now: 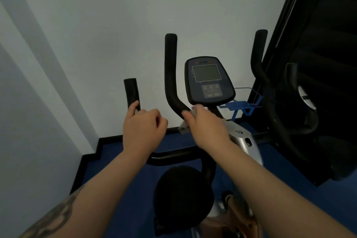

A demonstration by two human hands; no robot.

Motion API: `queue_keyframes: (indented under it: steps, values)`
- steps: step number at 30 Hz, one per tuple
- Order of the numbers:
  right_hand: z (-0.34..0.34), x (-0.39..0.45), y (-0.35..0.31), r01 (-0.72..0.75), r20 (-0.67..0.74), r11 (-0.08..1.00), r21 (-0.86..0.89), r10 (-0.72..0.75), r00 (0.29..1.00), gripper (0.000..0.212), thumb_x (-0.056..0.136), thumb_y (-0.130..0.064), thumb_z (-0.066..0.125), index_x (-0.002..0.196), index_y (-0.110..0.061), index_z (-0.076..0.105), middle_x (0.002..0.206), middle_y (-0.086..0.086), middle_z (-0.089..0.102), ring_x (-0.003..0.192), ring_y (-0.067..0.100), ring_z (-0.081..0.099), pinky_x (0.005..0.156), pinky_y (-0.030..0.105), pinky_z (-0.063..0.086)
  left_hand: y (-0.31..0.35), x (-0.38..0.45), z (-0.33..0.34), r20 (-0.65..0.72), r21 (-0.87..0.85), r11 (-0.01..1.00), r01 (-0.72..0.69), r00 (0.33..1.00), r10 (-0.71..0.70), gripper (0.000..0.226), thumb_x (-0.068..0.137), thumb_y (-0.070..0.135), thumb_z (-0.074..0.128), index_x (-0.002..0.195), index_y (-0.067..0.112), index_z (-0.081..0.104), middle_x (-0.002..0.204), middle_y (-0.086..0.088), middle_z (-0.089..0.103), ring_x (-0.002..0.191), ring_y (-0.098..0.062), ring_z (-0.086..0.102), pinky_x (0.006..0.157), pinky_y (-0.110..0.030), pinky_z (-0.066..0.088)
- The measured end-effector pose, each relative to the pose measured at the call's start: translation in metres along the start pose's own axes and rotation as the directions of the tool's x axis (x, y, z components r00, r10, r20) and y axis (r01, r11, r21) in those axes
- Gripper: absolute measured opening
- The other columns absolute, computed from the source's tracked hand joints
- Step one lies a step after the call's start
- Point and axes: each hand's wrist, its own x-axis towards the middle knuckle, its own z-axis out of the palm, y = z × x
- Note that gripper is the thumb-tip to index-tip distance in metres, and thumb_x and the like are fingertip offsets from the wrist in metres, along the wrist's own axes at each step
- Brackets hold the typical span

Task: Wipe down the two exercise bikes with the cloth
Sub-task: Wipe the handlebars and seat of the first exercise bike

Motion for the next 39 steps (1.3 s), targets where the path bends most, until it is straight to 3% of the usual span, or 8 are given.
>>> queue_keyframes:
  steps: [2,6,10,17,23,29,35,39]
  values:
    - [-0.003,0.021,-0.019,-0.005,0.014,0.993,-0.117,0.007,1.000,0.041,0.103,-0.047,0.033,0.119,-0.017,0.054,0.111,0.008,0.063,0.097,0.027,0.060,0.076,0.037,0.045,0.000,0.000,-0.001,0.017,0.012,1.000,-0.015,1.000,0.015,0.037,0.085,0.028,0.036,0.055,0.016,0.053,0.045,0.010,0.034,0.044,-0.013,0.034,0.113,-0.037,0.031]
    - [-0.010,-0.009,-0.004,0.011,-0.007,0.992,0.127,-0.010,1.000,0.035,0.099,-0.052,0.037,0.114,-0.023,0.051,0.105,-0.002,0.062,0.093,0.018,0.059,0.078,0.036,0.046,-0.001,-0.003,-0.002,0.000,-0.017,1.000,-0.001,1.000,0.001,0.038,0.086,0.028,0.037,0.059,0.013,0.060,0.045,0.007,0.040,0.044,-0.013,0.038,0.115,-0.034,0.027]
    - [-0.011,-0.058,0.027,0.096,-0.063,0.958,0.269,-0.082,0.995,0.025,0.095,-0.049,0.046,0.117,-0.037,0.043,0.099,-0.019,0.053,0.090,-0.010,0.051,0.073,0.008,0.039,0.000,-0.002,0.000,-0.006,-0.019,1.000,0.008,1.000,-0.008,0.037,0.085,0.027,0.038,0.056,0.014,0.057,0.044,0.007,0.039,0.043,-0.013,0.036,0.114,-0.036,0.030]
    - [-0.017,0.018,-0.007,0.039,0.069,0.950,0.309,-0.063,0.996,0.040,0.098,-0.046,0.047,0.130,-0.023,0.055,0.117,0.000,0.066,0.107,0.017,0.060,0.093,0.039,0.048,-0.001,-0.001,-0.001,0.035,0.017,1.000,-0.002,0.999,0.001,0.039,0.086,0.030,0.036,0.059,0.014,0.061,0.045,0.006,0.044,0.045,-0.014,0.041,0.115,-0.029,0.023]
    - [-0.007,-0.041,0.030,0.077,-0.008,0.960,0.271,-0.078,0.997,0.053,0.093,-0.054,0.050,0.140,-0.033,0.036,0.105,-0.019,0.052,0.093,0.001,0.051,0.068,0.009,0.036,0.003,-0.002,-0.002,0.049,0.048,0.999,0.006,0.999,-0.008,0.033,0.085,0.022,0.044,0.057,0.012,0.060,0.044,0.005,0.042,0.044,-0.015,0.041,0.115,-0.035,0.026]
    - [-0.007,0.014,-0.012,0.007,0.002,0.989,0.151,-0.007,1.000,0.054,0.098,-0.051,0.045,0.141,-0.019,0.045,0.132,0.003,0.058,0.119,0.021,0.054,0.088,0.032,0.040,0.004,-0.001,-0.004,0.108,0.101,0.995,0.002,0.994,-0.013,0.030,0.086,0.017,0.057,0.056,0.013,0.059,0.044,0.006,0.041,0.045,-0.014,0.039,0.116,-0.039,0.027]
    - [-0.005,-0.053,0.023,0.062,-0.071,0.977,0.202,-0.049,0.996,0.047,0.092,-0.054,0.049,0.131,-0.029,0.041,0.114,-0.009,0.056,0.099,0.009,0.053,0.076,0.025,0.038,0.005,-0.002,-0.004,0.101,0.100,0.995,0.008,0.995,-0.018,0.029,0.085,0.013,0.058,0.057,0.011,0.060,0.044,0.004,0.042,0.045,-0.015,0.041,0.116,-0.039,0.027]
    - [-0.010,-0.011,0.005,-0.030,0.056,0.990,0.136,0.023,0.998,0.047,0.095,-0.055,0.044,0.127,-0.021,0.049,0.114,-0.001,0.062,0.100,0.019,0.058,0.073,0.031,0.040,0.003,0.000,-0.005,0.103,0.088,0.996,0.018,0.994,-0.027,0.029,0.086,0.015,0.057,0.058,0.011,0.060,0.045,0.003,0.046,0.046,-0.016,0.043,0.116,-0.037,0.027]
